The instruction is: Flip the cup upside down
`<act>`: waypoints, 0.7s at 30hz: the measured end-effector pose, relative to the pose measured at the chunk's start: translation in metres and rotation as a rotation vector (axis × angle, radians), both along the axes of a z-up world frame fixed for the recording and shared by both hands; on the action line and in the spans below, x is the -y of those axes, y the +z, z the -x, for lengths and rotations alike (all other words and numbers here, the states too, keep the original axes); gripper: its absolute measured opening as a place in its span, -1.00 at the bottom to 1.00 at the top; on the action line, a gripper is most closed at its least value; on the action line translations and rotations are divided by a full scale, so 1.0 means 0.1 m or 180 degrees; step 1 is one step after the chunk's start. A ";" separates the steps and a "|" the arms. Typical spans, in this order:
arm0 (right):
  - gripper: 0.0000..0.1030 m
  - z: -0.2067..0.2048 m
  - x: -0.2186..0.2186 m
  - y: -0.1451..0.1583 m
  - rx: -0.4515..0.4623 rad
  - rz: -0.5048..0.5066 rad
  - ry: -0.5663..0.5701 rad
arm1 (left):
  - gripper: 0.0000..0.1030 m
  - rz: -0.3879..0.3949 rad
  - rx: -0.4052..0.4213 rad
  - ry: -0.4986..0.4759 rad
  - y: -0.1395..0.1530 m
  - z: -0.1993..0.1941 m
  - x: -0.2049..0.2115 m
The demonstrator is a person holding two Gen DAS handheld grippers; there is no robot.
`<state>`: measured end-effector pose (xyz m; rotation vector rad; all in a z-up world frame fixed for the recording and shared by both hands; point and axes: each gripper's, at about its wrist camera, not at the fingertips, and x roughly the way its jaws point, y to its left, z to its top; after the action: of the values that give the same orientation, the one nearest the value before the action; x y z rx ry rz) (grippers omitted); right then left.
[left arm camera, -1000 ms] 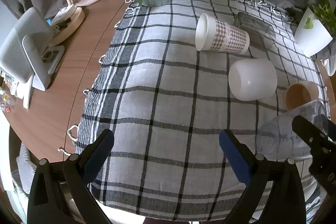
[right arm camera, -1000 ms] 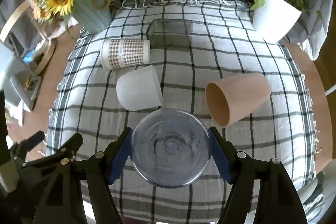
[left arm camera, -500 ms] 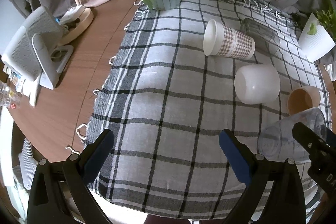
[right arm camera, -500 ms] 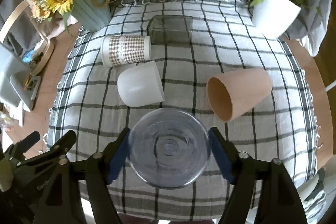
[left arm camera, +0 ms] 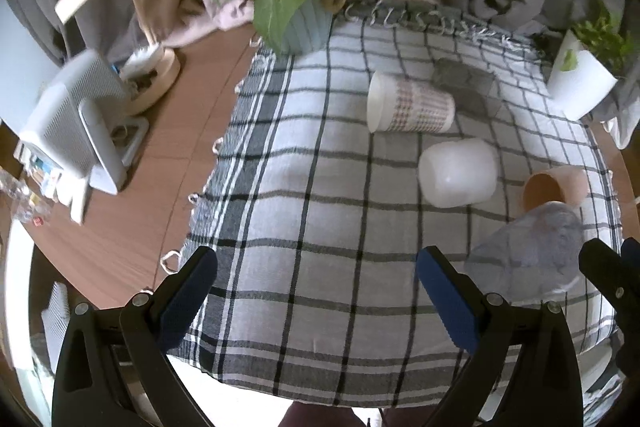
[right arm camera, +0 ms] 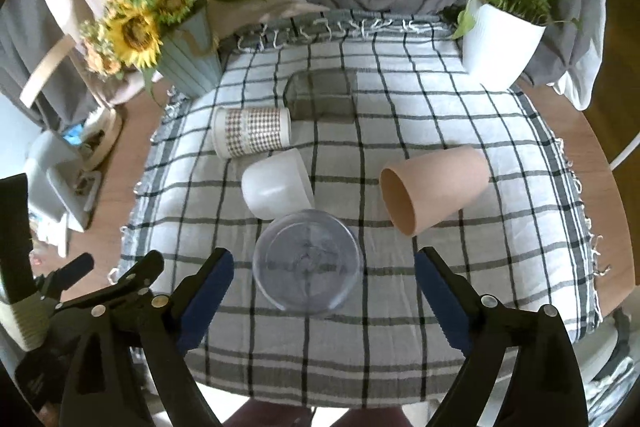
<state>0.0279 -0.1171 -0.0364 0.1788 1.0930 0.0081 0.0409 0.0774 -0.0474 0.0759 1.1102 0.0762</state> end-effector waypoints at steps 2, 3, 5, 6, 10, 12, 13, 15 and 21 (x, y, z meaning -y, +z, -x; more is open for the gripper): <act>0.80 0.08 0.06 0.07 0.0038 -0.0012 -0.0017 | 0.98 -0.0010 0.0072 -0.0062 0.08 0.06 0.06; 0.80 0.12 0.08 0.11 0.0056 -0.0012 -0.0034 | 0.98 -0.0003 0.0100 -0.0093 0.11 0.10 0.09; 0.82 0.20 0.12 0.17 0.0099 -0.0002 -0.0058 | 0.98 0.0047 0.0130 -0.0141 0.17 0.16 0.13; 0.83 0.24 0.14 0.19 0.0119 0.0004 -0.0068 | 0.98 0.0071 0.0138 -0.0156 0.19 0.18 0.15; 0.86 0.38 0.20 0.28 0.0174 0.0033 -0.0123 | 0.98 0.0115 0.0186 -0.0196 0.28 0.28 0.20; 0.86 0.46 0.24 0.33 0.0220 0.0037 -0.0150 | 0.98 0.0041 0.0247 -0.0224 0.32 0.32 0.24; 0.88 0.48 0.25 0.34 0.0241 0.0050 -0.0161 | 0.98 0.0011 0.0268 -0.0236 0.32 0.35 0.27; 0.91 0.52 0.26 0.37 0.0292 0.0103 -0.0186 | 0.98 -0.0012 0.0298 -0.0290 0.35 0.39 0.30; 0.91 0.62 0.24 0.39 0.0344 0.0160 -0.0199 | 0.98 0.0057 0.0296 -0.0382 0.37 0.46 0.31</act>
<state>-0.0341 -0.1415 0.0031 0.1653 0.9786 -0.0648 -0.0050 0.0459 -0.0103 0.1217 1.0112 -0.0372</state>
